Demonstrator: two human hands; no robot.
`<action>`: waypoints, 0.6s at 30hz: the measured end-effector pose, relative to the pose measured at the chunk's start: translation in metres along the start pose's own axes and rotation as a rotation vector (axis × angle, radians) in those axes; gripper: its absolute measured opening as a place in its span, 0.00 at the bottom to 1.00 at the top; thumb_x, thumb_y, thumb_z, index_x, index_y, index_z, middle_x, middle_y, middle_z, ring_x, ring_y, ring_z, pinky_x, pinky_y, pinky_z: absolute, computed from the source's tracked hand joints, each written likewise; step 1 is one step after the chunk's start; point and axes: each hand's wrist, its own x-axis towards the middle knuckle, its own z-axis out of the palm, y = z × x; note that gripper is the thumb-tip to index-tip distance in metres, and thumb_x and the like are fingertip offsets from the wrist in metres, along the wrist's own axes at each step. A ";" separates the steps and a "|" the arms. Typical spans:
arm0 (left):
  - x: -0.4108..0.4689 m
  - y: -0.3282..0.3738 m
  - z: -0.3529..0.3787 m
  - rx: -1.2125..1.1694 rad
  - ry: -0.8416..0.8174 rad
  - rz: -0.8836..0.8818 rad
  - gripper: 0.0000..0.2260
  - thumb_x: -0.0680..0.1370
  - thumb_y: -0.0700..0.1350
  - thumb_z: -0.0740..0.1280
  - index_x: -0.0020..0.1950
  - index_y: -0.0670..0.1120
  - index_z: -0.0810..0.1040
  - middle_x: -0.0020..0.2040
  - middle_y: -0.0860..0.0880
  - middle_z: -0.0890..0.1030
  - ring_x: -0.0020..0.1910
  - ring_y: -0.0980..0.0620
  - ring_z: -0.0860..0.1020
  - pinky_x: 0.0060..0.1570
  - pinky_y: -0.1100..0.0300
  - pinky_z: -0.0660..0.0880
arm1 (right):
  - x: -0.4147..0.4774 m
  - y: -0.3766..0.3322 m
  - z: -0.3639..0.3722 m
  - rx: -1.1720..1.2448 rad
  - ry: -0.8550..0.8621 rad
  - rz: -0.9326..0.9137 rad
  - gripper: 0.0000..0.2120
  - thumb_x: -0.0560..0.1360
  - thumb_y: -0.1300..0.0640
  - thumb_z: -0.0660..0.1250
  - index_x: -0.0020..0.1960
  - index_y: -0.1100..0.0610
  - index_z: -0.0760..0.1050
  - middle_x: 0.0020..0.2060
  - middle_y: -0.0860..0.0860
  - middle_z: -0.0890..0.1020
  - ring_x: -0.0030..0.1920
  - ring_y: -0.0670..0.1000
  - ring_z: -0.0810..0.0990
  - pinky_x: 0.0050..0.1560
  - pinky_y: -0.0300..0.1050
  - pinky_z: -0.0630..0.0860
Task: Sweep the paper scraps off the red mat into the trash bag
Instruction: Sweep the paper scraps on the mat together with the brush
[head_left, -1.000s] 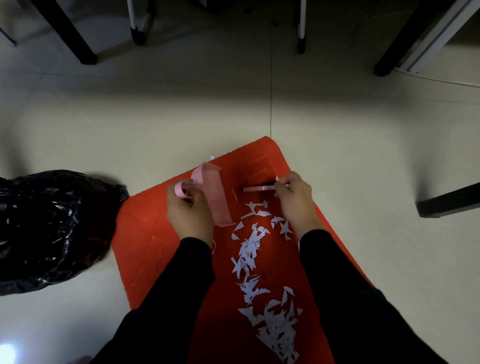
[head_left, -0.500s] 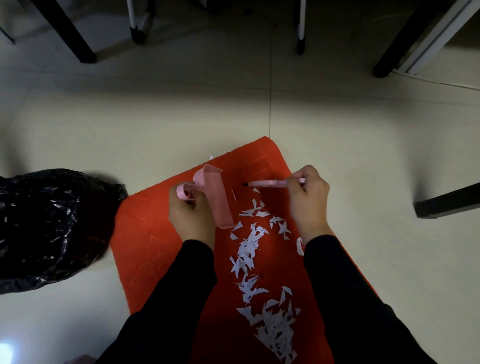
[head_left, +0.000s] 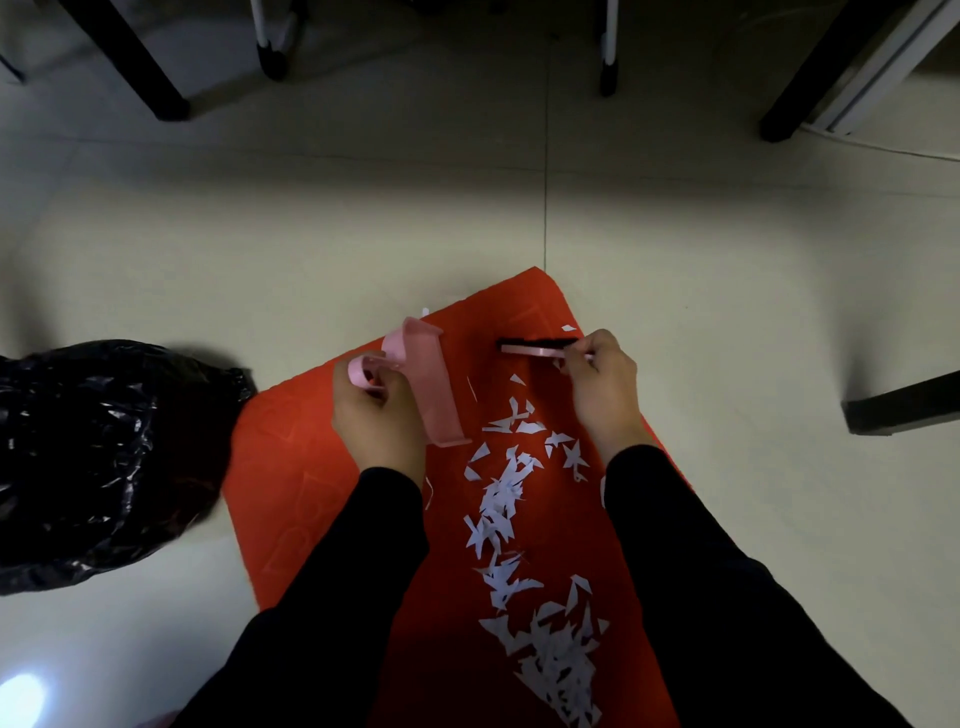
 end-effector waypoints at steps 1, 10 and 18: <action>-0.001 0.000 0.001 0.000 -0.003 -0.004 0.05 0.78 0.36 0.59 0.47 0.46 0.72 0.35 0.56 0.72 0.33 0.61 0.71 0.30 0.77 0.68 | -0.004 0.001 0.000 -0.008 -0.012 -0.001 0.06 0.78 0.62 0.58 0.43 0.58 0.71 0.41 0.59 0.79 0.35 0.51 0.72 0.31 0.39 0.66; -0.004 -0.002 0.002 0.000 -0.016 -0.023 0.06 0.78 0.36 0.59 0.48 0.46 0.72 0.35 0.56 0.72 0.31 0.62 0.71 0.28 0.77 0.67 | -0.023 -0.008 -0.006 -0.007 0.047 -0.076 0.10 0.75 0.66 0.59 0.37 0.55 0.70 0.36 0.55 0.78 0.34 0.50 0.75 0.31 0.37 0.69; -0.006 -0.008 0.006 -0.007 -0.024 -0.044 0.05 0.79 0.37 0.59 0.48 0.46 0.73 0.35 0.55 0.73 0.32 0.58 0.71 0.32 0.71 0.70 | 0.015 -0.005 -0.004 0.060 0.069 -0.158 0.04 0.79 0.62 0.60 0.46 0.58 0.72 0.47 0.58 0.79 0.40 0.45 0.73 0.37 0.22 0.67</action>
